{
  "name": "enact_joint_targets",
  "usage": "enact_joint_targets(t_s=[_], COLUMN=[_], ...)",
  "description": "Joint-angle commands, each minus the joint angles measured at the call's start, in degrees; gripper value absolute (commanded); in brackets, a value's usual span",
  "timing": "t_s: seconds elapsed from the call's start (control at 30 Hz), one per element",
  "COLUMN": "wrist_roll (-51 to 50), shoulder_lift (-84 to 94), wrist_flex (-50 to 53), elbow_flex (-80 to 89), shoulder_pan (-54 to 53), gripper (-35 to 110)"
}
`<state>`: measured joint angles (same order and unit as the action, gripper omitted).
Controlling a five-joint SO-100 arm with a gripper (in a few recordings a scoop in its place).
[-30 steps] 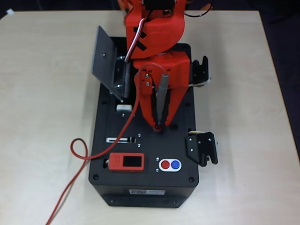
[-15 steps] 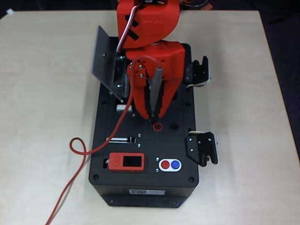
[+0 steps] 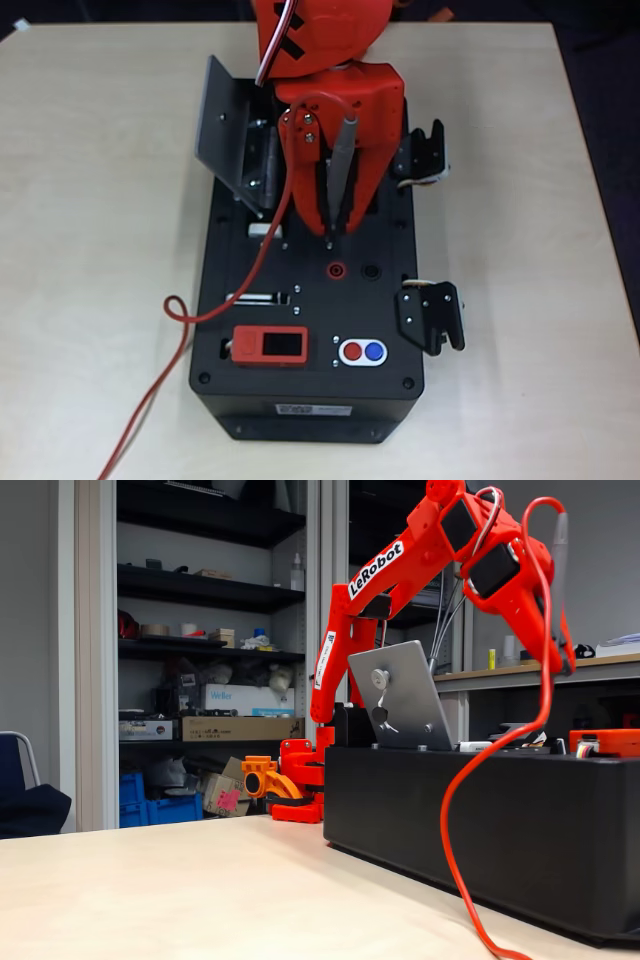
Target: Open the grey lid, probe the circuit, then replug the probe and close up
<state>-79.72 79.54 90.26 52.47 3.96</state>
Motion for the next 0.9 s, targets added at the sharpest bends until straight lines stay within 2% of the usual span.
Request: enact_joint_targets(t_s=[0.0, 0.27, 0.87], wrist_roll=[-0.8, 0.9, 4.0], shoulder_lift=[5.4, 13.7, 37.5], wrist_flex=[2.2, 2.5, -6.6], elbow_flex=[-0.7, 8.8, 39.5], shoulder_pan=[0.4, 0.0, -0.2], gripper=[0, 0, 0])
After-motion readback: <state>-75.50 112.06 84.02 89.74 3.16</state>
